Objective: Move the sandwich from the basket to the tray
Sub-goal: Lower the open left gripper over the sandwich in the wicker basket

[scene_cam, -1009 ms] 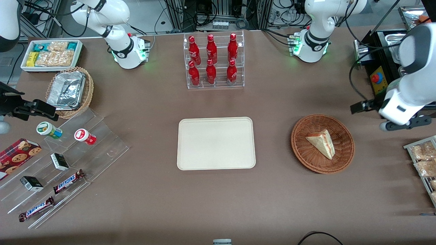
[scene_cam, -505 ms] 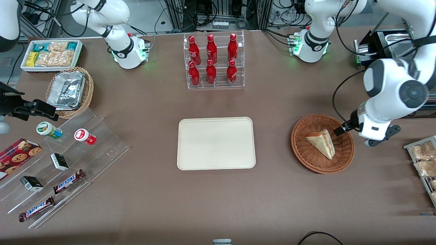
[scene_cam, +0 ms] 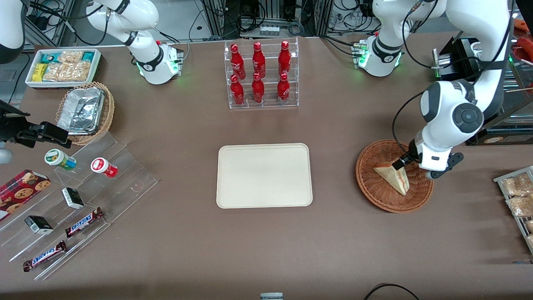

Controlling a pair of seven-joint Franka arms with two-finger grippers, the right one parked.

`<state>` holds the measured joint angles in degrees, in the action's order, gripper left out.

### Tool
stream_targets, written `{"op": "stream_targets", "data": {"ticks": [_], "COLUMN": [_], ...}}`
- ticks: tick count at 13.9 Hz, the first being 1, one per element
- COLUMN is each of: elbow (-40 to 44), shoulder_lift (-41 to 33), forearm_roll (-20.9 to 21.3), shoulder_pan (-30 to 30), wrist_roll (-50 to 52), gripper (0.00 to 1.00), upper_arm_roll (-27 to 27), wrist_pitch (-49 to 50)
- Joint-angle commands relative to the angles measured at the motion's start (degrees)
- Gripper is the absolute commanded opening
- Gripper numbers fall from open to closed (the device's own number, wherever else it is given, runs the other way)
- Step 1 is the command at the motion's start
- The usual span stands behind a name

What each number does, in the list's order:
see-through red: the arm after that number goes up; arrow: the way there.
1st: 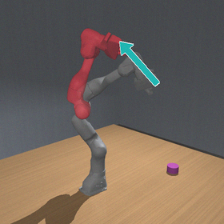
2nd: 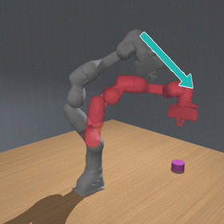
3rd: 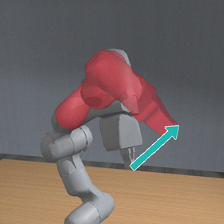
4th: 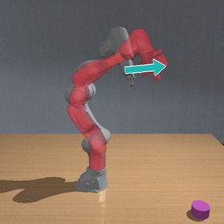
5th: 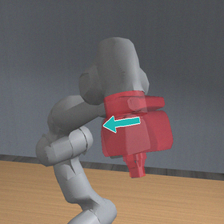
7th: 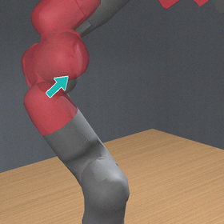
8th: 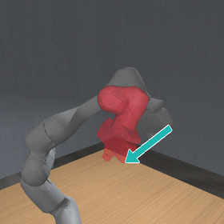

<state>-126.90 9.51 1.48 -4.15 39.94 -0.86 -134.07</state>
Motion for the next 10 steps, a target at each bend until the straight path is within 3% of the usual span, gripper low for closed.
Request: {"op": "stream_targets", "data": {"ticks": [1, 5, 6, 8, 9, 10], "elbow": [-0.19, -0.1, -0.01, 0.69, 1.04, 1.04], "shoulder_lift": [2.87, 6.13, 6.4, 6.4, 6.4, 6.31], "forearm_roll": [0.72, 0.72, 0.72, 0.72, 0.72, 0.81], "shoulder_pan": [-1.73, -2.62, -2.62, -2.62, -2.62, -2.62], "wrist_roll": [4.25, 4.7, 4.7, 4.53, 4.44, 4.35], "gripper": [1.0, 1.0, 0.89, 0.35, 0.13, 0.0], "upper_arm_roll": [0.15, 0.33, 0.33, 0.5, 0.51, 0.59], "wrist_pitch": [-5.22, -8.58, -9.1, -9.02, -9.02, -8.93]}}
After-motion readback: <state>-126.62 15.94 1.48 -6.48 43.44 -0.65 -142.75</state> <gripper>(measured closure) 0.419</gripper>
